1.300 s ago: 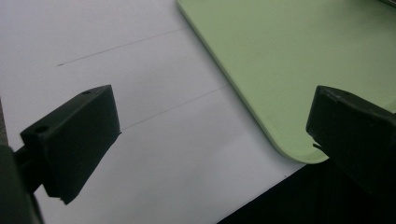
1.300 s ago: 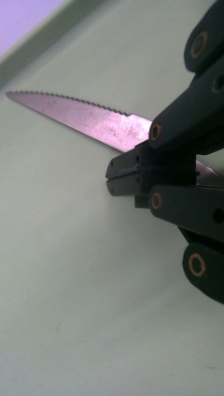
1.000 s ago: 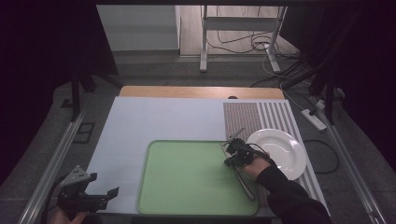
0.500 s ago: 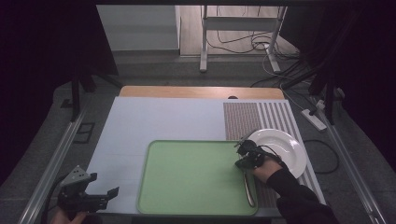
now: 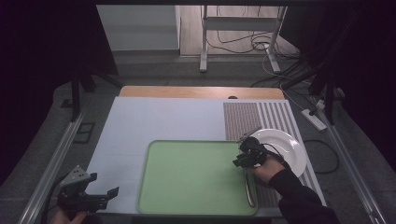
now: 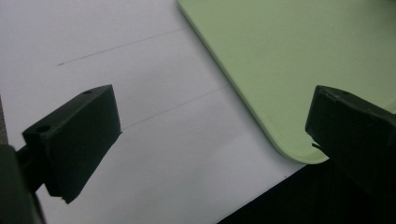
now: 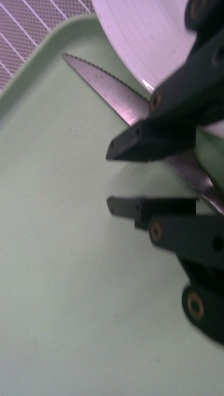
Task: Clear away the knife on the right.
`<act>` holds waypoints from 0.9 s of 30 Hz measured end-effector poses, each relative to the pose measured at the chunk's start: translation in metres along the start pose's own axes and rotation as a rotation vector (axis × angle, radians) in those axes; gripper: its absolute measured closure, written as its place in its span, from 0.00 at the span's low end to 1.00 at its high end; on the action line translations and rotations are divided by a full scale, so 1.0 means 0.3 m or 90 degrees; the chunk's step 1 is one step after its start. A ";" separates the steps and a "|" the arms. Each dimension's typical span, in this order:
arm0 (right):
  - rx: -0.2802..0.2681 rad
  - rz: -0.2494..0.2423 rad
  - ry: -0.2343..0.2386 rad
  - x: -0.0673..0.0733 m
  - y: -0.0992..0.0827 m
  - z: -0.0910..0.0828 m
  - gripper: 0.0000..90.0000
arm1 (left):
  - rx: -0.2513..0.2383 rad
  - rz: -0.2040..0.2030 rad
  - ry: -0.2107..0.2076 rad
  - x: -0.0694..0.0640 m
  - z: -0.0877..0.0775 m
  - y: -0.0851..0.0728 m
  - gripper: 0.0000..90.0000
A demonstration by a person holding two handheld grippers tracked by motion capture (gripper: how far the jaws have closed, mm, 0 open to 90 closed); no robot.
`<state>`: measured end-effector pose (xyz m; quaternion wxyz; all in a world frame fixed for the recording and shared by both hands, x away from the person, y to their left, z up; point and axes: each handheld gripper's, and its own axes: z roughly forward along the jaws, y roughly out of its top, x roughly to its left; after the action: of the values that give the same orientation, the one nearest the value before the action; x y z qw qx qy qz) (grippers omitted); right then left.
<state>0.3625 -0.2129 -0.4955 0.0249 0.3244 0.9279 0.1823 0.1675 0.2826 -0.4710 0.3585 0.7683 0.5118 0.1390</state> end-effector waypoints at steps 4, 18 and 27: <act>-0.001 0.001 0.001 0.001 0.001 -0.001 0.61 | 0.000 0.000 0.000 0.000 0.000 0.000 0.03; -0.123 0.036 -0.019 0.037 -0.012 -0.109 0.03 | 0.001 0.000 0.001 0.000 0.000 0.000 0.03; -0.140 0.033 -0.021 0.026 -0.066 -0.116 0.01 | 0.001 0.000 0.000 0.000 0.000 0.000 0.03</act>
<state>0.3389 -0.2336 -0.4697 0.0706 0.3464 0.8932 0.2779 0.1675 0.2827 -0.4710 0.3577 0.7685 0.5122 0.1385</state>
